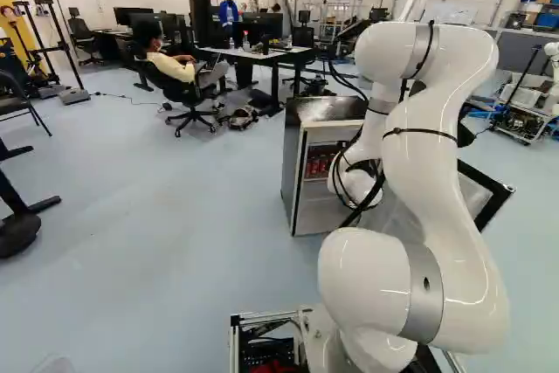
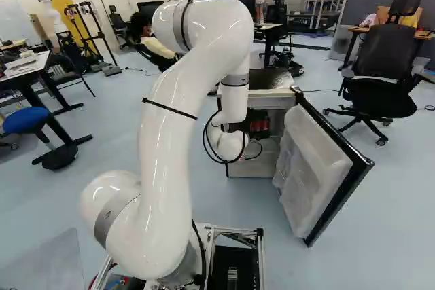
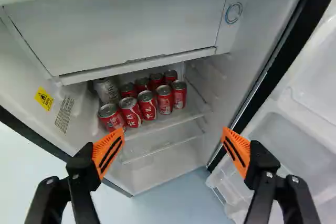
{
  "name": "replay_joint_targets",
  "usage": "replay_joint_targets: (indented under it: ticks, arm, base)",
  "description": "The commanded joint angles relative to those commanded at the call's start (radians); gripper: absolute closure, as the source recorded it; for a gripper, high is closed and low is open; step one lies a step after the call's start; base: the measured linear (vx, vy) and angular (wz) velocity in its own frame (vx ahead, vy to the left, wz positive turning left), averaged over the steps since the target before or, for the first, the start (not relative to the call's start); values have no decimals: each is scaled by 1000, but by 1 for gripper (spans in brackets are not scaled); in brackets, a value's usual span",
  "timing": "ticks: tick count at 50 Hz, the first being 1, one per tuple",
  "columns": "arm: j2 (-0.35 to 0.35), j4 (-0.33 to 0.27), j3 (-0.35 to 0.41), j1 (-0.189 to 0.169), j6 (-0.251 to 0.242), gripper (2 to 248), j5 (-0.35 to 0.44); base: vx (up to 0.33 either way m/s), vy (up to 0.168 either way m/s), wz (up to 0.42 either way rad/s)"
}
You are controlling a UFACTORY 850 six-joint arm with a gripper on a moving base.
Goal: Grab a drink from the fridge
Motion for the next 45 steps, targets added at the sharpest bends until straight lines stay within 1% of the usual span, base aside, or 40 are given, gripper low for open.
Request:
replay_joint_targets:
  ticks: [24, 45]
  arm:
    - [-110, -90, -99, -10, 0, 3, 0]
    - [-205, -136, -192, -17, 0, 3, 8]
  base:
    - [0, 0, 0]
    - [0, 0, 0]
